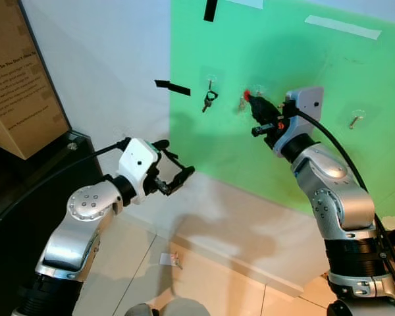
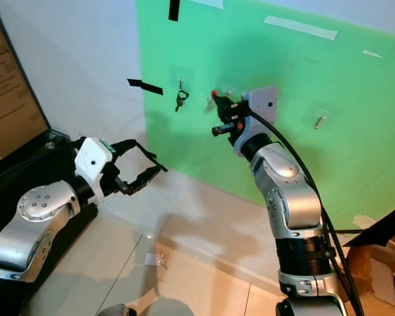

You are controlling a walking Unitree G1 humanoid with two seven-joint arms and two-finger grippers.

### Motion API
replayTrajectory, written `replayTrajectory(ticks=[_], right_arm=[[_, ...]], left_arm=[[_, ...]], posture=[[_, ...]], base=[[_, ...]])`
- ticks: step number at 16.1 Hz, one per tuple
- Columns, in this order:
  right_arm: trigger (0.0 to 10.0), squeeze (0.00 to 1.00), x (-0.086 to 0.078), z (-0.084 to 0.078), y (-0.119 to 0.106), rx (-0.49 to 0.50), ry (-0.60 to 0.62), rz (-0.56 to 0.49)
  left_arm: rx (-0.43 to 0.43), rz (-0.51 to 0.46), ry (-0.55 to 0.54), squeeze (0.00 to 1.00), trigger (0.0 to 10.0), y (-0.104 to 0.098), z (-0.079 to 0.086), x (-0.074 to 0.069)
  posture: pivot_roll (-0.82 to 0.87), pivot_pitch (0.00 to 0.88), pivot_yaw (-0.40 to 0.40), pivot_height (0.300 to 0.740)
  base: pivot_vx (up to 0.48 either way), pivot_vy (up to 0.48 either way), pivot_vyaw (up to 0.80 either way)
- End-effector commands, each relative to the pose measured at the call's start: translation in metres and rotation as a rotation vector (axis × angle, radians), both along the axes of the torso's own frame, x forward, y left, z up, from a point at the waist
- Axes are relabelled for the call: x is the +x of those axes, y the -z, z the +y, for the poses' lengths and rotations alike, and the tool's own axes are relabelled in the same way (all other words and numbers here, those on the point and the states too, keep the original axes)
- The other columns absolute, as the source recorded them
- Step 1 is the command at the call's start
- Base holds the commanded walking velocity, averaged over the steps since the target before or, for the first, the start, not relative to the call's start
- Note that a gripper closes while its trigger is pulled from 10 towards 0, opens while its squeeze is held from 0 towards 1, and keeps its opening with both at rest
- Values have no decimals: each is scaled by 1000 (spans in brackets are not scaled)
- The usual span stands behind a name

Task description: Hang keys on a hook

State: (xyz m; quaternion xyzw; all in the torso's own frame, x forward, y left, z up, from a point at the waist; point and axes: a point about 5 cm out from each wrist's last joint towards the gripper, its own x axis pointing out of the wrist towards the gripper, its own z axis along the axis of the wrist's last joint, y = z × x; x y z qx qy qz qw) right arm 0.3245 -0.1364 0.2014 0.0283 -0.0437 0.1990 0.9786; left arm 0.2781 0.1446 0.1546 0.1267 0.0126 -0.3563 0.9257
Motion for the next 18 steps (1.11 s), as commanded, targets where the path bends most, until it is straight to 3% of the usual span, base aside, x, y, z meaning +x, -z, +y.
replayTrajectory(ticks=[1, 5, 10, 18], right_arm=[[10000, 0, 3, -6, -7, 1, 27, -28], [10000, 0, 4, -17, -6, 5, 82, -35], [10000, 0, 5, -28, -2, 14, 136, -31], [10000, 0, -5, -27, 19, -41, 116, 20]], left_arm=[[-12, 0, 24, 0, 10000, -4, -3, -2], [-92, 1, 59, 0, 10000, -13, -6, -3], [-93, 7, 66, 0, 10000, -13, -6, -3], [-81, 4, 71, 0, 10000, -12, -5, -3]], posture=[[-60, 0, -67, 740], [-64, 0, -59, 740], [-63, 0, -57, 740], [-59, 0, -64, 740]], base=[[0, 0, 0], [0, 0, 0], [0, 0, 0], [0, 0, 0]])
